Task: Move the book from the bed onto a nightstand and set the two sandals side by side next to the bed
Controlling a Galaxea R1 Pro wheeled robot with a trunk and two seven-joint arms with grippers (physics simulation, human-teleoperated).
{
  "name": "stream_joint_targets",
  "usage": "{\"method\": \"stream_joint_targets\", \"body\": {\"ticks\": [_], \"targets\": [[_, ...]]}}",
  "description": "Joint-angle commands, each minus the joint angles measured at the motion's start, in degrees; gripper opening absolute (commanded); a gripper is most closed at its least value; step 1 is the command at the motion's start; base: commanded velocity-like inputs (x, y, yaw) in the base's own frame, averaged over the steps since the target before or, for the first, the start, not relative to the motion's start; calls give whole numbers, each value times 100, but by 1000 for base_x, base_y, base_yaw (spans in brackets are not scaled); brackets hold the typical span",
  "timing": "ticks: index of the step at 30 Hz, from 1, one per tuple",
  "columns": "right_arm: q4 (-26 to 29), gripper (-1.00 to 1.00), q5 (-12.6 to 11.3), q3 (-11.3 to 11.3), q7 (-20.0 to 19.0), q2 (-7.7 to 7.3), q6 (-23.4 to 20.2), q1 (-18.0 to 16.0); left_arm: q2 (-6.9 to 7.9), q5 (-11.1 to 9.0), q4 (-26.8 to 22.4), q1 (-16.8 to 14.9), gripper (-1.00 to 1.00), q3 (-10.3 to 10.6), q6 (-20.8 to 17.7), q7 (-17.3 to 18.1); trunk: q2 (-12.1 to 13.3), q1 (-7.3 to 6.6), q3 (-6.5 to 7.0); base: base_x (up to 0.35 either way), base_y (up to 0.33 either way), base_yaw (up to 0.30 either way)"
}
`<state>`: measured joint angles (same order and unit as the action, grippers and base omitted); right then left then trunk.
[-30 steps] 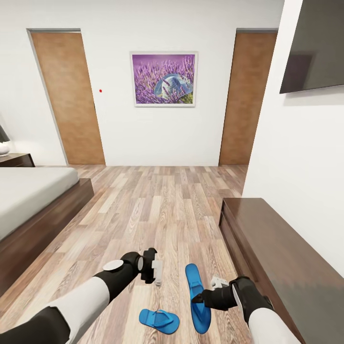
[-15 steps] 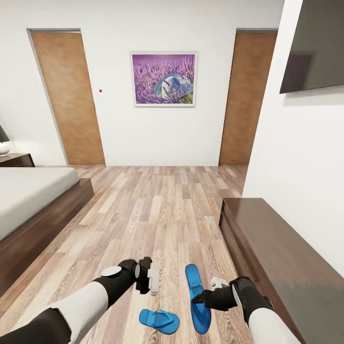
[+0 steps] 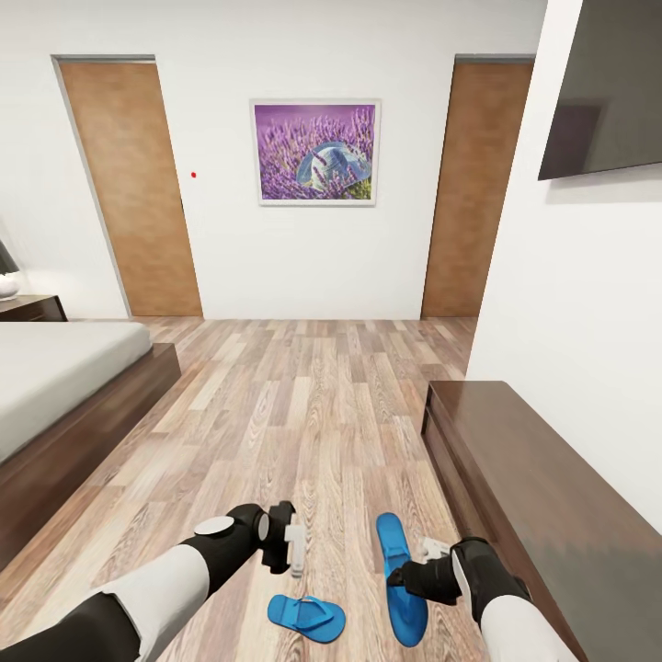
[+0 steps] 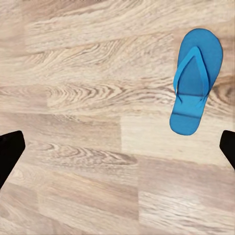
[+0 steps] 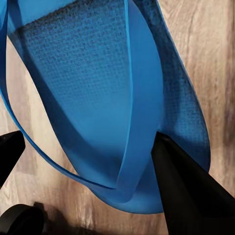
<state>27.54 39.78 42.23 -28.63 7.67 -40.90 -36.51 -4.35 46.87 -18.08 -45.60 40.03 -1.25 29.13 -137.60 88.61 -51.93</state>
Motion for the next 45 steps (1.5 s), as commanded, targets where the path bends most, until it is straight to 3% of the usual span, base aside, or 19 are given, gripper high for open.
{"method": "stream_joint_targets", "body": {"ticks": [1, 13, 45], "targets": [[15, -100, 42, 60, -10, 11, -24, -5, -4, 33, -11, -2, 100, 9, -6, 38, -3, -1, -6, 0, 0, 0], [15, -100, 39, 83, 58, 15, -24, -5, -5, 51, -35, 1, 100, 12, -17, 504, -3, -1, -6, 0, 0, 0], [15, -100, 39, 84, 60, 14, -24, -5, 3, 77, -22, 1, 100, 21, -30, 497, -3, -1, -6, 0, 0, 0]]}}
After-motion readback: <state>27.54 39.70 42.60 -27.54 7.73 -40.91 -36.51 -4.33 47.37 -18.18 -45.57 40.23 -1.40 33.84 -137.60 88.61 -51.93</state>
